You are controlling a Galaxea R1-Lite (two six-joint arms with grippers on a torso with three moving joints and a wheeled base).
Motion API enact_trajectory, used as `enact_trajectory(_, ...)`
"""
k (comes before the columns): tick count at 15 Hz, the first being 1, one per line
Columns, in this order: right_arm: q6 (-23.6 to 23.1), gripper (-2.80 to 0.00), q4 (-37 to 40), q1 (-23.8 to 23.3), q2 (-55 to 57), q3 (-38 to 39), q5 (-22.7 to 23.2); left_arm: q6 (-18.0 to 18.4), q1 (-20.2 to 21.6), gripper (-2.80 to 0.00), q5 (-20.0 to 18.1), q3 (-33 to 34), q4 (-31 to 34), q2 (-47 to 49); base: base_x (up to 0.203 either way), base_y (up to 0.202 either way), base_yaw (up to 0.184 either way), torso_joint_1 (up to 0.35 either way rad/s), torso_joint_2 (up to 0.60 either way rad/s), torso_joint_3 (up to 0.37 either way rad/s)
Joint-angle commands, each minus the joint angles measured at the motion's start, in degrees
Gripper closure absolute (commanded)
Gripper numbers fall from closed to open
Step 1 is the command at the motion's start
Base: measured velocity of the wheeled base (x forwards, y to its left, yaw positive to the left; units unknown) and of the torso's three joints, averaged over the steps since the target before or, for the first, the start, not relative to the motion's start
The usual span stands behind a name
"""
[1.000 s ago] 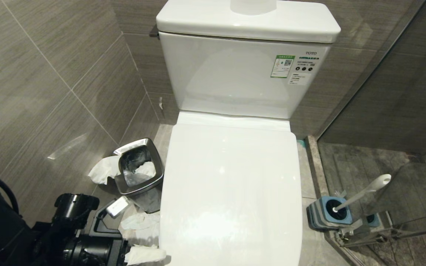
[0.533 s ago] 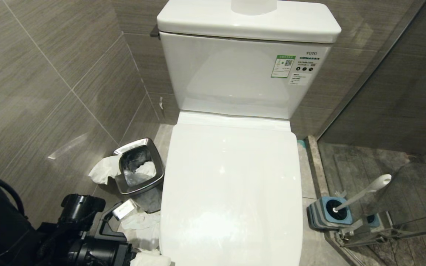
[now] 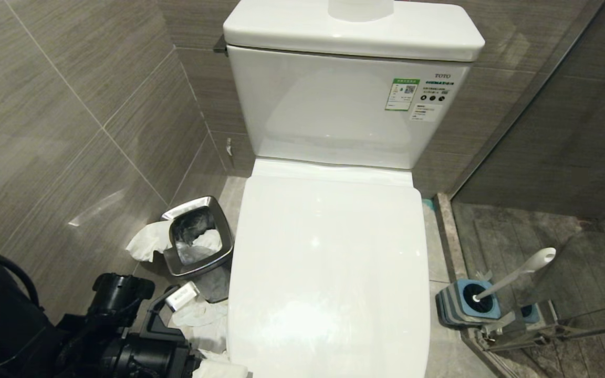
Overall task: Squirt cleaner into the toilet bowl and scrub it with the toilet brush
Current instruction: Use the left hand to lift the toilet lid slightly
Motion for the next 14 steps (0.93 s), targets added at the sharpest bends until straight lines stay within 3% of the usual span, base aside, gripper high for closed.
enact_trajectory(1,0.01,0.00,0.02,0.01,0.00,0.01,0.02,0.20,-1.12,-2.80,0.09,0.40,-0.39,-0.57,0.000,0.000,0.000,0.000,0.00,0.000)
enact_trajectory(5,0.01,0.00,-0.07,0.01,0.08,0.01,0.02,-1.44,-2.98,-2.80,-1.21,1.17,0.05,-1.61,0.000,0.000,0.000,0.000,0.00,0.000)
enact_trajectory(10,0.01,0.00,-0.01,0.01,0.09,0.01,0.02,-7.40,-3.00,-2.80,-9.02,0.46,-0.45,-3.82,0.000,0.000,0.000,0.000,0.00,0.000)
enact_trajectory(14,0.01,0.00,0.02,0.01,0.00,0.01,0.02,-7.60,-2.61,-2.80,-11.13,0.63,-0.45,-5.56,0.000,0.000,0.000,0.000,0.00,0.000)
